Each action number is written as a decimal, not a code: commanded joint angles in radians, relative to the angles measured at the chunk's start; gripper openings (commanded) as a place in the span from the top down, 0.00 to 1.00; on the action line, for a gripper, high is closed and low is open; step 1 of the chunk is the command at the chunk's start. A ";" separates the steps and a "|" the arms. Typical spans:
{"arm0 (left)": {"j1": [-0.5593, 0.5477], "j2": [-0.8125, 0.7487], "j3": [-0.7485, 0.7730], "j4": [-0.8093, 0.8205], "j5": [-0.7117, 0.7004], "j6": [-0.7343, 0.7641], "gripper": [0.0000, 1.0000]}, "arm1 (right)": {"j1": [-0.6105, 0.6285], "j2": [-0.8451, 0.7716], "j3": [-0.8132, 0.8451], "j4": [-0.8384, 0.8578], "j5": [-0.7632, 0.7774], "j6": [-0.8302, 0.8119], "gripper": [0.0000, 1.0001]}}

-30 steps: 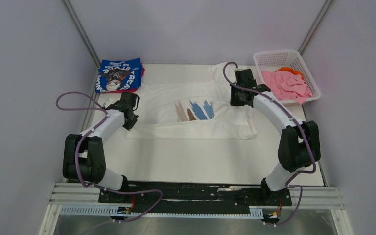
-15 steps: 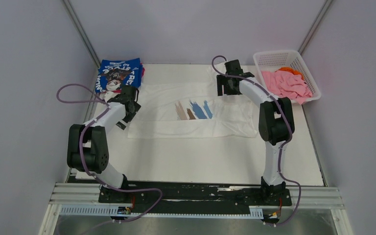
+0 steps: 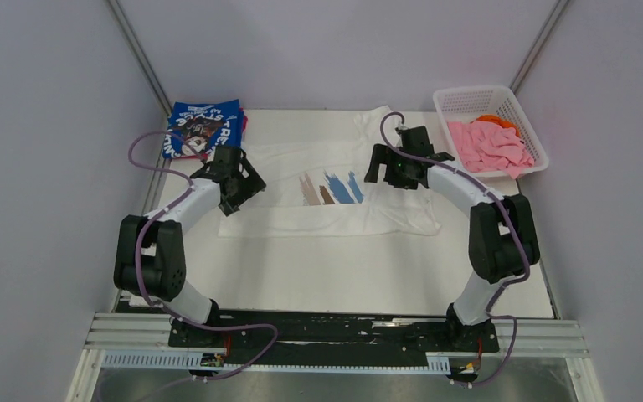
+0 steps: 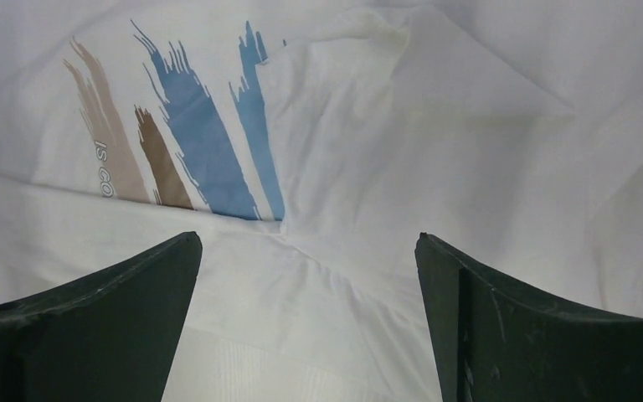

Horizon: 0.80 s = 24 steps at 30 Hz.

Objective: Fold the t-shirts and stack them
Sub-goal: Fold the flattened tshirt in 1/3 of the way

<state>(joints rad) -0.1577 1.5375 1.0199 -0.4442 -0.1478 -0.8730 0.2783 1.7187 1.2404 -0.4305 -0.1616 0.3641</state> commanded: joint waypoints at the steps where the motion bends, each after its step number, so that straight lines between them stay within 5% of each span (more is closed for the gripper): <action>1: -0.023 0.059 -0.047 0.044 0.094 0.084 0.00 | -0.002 0.089 0.031 0.149 -0.056 0.026 0.00; 17: 0.001 0.129 -0.073 -0.021 -0.014 0.107 0.00 | -0.099 0.473 0.439 0.224 0.160 0.021 0.00; 24: -0.002 0.076 -0.069 -0.015 0.017 0.101 0.00 | -0.108 0.338 0.403 0.193 0.125 -0.002 0.00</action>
<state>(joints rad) -0.1696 1.6402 0.9562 -0.4351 -0.1173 -0.7818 0.1558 2.1899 1.6653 -0.2527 -0.0261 0.3805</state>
